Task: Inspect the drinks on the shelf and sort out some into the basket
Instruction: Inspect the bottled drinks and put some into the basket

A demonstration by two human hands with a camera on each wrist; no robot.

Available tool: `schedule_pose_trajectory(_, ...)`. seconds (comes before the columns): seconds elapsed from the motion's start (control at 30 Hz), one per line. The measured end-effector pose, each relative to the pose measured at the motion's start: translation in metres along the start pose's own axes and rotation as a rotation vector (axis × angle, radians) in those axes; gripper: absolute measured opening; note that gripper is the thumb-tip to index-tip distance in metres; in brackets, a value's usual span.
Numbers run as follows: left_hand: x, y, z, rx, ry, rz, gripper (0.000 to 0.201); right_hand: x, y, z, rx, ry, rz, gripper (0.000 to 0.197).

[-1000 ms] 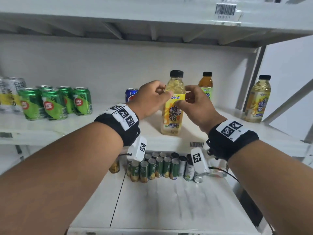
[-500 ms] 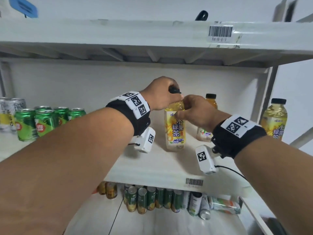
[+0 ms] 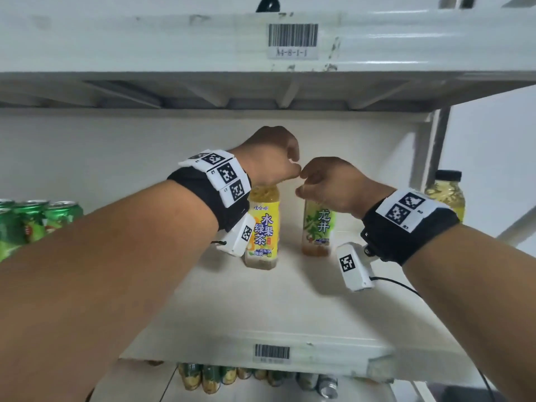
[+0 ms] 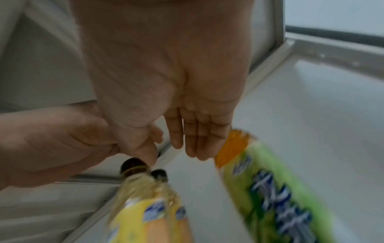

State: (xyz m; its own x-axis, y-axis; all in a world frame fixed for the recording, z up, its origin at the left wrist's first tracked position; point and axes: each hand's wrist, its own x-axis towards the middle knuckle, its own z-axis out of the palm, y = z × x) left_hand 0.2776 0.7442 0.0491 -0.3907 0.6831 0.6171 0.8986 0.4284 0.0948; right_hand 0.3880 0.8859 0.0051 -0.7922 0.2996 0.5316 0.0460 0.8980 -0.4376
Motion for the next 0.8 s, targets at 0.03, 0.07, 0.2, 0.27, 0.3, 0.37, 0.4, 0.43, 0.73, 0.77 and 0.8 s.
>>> schedule_pose_trajectory(0.03,0.006,0.012,0.004,-0.01,-0.005,0.022,0.024,-0.001,0.009,-0.011,-0.103,0.033,-0.025,0.037)
schedule_pose_trajectory(0.07,0.013,0.026,0.011,-0.021,-0.023,0.042,0.023,-0.003,0.019,-0.023,-0.192,0.071,-0.041,0.037)
schedule_pose_trajectory(0.2,0.031,0.068,0.04,-0.078,-0.071,0.082,0.023,-0.013,0.054,-0.065,-0.437,0.203,-0.03,0.035)
schedule_pose_trajectory(0.27,0.049,0.099,0.065,-0.143,-0.076,0.127,0.023,-0.026,0.083,-0.094,-0.57,0.275,0.053,0.034)
schedule_pose_trajectory(0.3,0.049,0.1,0.067,-0.144,-0.083,0.132,0.023,-0.026,0.088,-0.098,-0.624,0.29,0.068,0.036)
schedule_pose_trajectory(0.37,0.055,0.116,0.077,-0.157,-0.113,0.143,0.022,-0.032,0.101,-0.106,-0.683,0.237,0.173,0.041)
schedule_pose_trajectory(0.4,0.061,0.126,0.085,-0.165,-0.115,0.161,0.022,-0.036,0.11,-0.112,-0.675,0.186,0.244,0.043)
schedule_pose_trajectory(0.43,0.065,0.133,0.091,-0.164,-0.125,0.169,0.024,-0.036,0.119,-0.114,-0.644,0.14,0.282,0.045)
schedule_pose_trajectory(0.73,0.064,0.149,0.113,-0.199,-0.215,0.192,0.031,-0.045,0.132,-0.109,-0.72,0.117,0.217,0.028)
schedule_pose_trajectory(0.77,0.061,0.147,0.112,-0.203,-0.215,0.19,0.03,-0.046,0.129,-0.109,-0.757,0.098,0.196,0.031)
schedule_pose_trajectory(0.8,0.056,0.146,0.109,-0.208,-0.217,0.183,0.029,-0.048,0.124,-0.109,-0.764,0.089,0.184,0.034)
